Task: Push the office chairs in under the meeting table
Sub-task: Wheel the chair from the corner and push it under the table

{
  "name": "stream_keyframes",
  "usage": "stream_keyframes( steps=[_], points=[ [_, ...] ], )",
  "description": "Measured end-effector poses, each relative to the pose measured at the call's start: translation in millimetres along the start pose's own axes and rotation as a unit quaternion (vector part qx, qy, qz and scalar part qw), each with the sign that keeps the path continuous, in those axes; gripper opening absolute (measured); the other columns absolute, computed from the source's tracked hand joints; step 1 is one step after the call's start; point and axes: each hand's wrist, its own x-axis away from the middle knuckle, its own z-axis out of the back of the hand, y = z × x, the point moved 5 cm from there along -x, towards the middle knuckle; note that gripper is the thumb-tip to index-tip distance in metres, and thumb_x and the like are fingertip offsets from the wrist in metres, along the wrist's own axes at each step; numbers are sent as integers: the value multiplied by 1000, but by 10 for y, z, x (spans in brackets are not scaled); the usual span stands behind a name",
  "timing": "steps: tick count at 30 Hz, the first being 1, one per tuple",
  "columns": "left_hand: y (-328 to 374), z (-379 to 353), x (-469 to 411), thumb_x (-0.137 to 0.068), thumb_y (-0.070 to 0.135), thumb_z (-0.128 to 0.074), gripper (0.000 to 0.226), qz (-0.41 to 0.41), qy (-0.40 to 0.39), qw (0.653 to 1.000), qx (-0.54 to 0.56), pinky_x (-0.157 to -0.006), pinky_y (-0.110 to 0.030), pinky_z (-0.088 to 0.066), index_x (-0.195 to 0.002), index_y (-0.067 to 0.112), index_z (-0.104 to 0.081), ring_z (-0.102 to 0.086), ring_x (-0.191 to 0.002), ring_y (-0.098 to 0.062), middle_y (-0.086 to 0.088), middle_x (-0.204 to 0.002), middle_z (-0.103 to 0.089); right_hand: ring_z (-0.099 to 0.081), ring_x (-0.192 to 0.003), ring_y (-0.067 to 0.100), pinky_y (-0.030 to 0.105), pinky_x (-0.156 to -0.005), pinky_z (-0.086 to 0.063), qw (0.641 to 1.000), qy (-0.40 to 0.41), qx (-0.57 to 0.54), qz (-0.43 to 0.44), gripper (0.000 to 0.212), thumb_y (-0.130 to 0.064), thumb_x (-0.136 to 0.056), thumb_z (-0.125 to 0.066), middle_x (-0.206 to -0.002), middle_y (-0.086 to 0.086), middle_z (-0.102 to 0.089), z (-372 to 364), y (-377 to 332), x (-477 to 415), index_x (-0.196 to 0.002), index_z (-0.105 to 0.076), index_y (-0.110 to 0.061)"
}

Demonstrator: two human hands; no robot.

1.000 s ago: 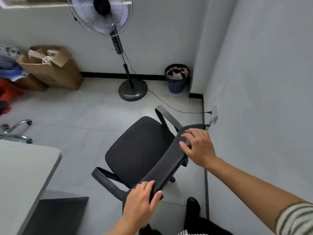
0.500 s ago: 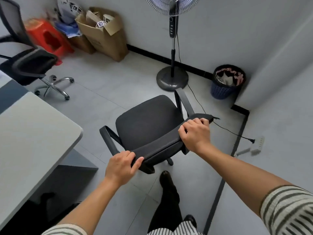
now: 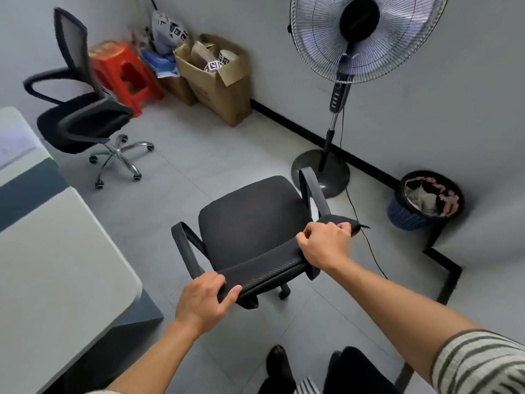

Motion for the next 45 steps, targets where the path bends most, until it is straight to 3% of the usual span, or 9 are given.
stream_keyframes(
  steps=[7, 13, 17, 20, 22, 30, 38, 45],
  points=[
    [184, -137, -535, -89, 61, -24, 58, 112, 51, 992, 6, -49, -31, -40, -63, 17, -51, -48, -55, -17, 4, -58, -50, -56, -79, 18, 35, -91, -27, 989, 44, 30, 136, 38, -45, -85, -35, -72, -7, -64, 97, -70, -1062, -68, -63, -26],
    [505, -169, -1137, -89, 47, -37, 45, 247, 77, 966, 5, -50, -34, -41, -59, 15, -49, -48, -53, -20, 2, -55, -49, -54, -70, 19, 35, -88, -31, 961, 18, 28, 276, 37, -40, -84, -35, -61, -4, -62, 238, -409, -2179, -56, -51, -22],
    [508, -81, -1506, -88, 45, -38, 43, 323, 97, 941, 18, -50, -34, -43, -58, 15, -49, -49, -53, -20, 1, -56, -51, -53, -67, 19, 35, -88, -32, 938, -4, 55, 343, 38, -41, -83, -35, -62, -3, -63, 295, -852, -2761, -62, -61, -22],
    [424, -48, -1727, -88, 43, -39, 43, 353, 118, 928, 21, -50, -33, -42, -58, 15, -48, -50, -53, -21, -1, -55, -52, -47, -62, 19, 36, -87, -34, 920, -16, 74, 384, 37, -41, -83, -37, -53, -6, -50, 308, -1191, -3056, -60, -59, -22],
    [320, -21, -1852, -89, 43, -39, 43, 367, 124, 921, 27, -49, -34, -43, -58, 15, -48, -50, -54, -22, -1, -56, -52, -45, -61, 20, 36, -86, -35, 909, -20, 72, 410, 36, -40, -83, -38, -50, -8, -42, 307, -1437, -3211, -56, -56, -22],
    [-529, 214, -2177, -90, 41, -39, 41, 408, 156, 899, 6, -44, -32, -41, -59, 15, -45, -48, -52, -18, 1, -55, -49, -52, -69, 24, 38, -82, -35, 871, -19, 71, 486, 37, -36, -85, -40, -65, 1, -64, 107, -2591, -3687, -57, -58, -20],
    [-1510, 545, -2430, -85, 42, -43, 40, 452, 166, 876, -14, -44, -29, -35, -56, 15, -47, -48, -49, -18, 1, -53, -50, -56, -79, 24, 38, -80, -30, 856, -32, 118, 502, 37, -41, -85, -35, -79, -1, -67, -51, -3634, -4063, -71, -64, -23],
    [-2075, 680, -2602, -87, 45, -43, 39, 473, 177, 863, -12, -46, -20, -27, -59, 18, -49, -36, -51, -7, 5, -55, -50, -55, -83, 22, 36, -77, -29, 844, -35, 137, 518, 39, -45, -85, -33, -80, -6, -66, -170, -4269, -4347, -72, -64, -26]
  ],
)
